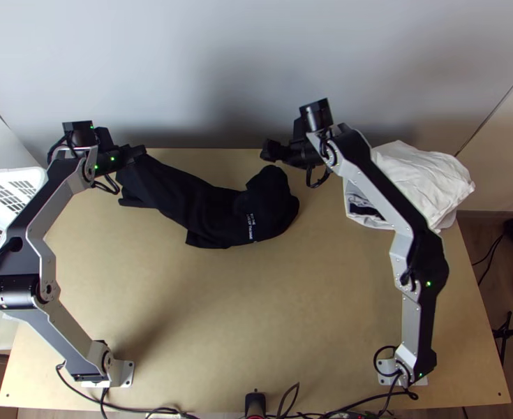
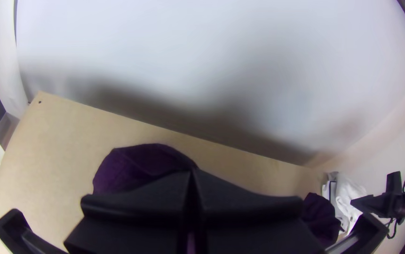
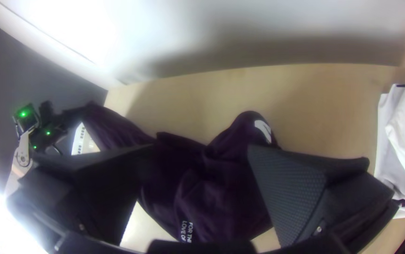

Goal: Fold the t-shirt

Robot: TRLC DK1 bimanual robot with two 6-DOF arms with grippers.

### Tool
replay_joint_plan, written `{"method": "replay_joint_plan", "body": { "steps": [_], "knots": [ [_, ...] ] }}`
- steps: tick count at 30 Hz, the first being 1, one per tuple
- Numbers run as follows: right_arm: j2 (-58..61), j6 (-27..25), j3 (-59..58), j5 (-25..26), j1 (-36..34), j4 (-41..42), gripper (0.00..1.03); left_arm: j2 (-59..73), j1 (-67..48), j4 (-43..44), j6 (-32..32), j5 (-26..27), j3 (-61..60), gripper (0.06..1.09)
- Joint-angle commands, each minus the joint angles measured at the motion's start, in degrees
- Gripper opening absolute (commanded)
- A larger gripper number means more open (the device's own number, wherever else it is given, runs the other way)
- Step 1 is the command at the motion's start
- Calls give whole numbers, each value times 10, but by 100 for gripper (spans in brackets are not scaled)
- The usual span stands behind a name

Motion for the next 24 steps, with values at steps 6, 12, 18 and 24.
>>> {"method": "replay_joint_plan", "body": {
  "steps": [6,12,18,24],
  "knots": [
    [97,4,21,0,-12,3,95,-35,6,-3,-3,3,-4,9],
    [146,44,63,-7,-16,-1,74,-55,16,-8,-3,3,-18,9],
    [135,40,77,-54,-20,-25,7,-82,35,-8,-3,15,-23,9],
    [79,36,79,-62,-26,-45,4,-98,56,-9,-23,22,-21,9]
  ]
}}
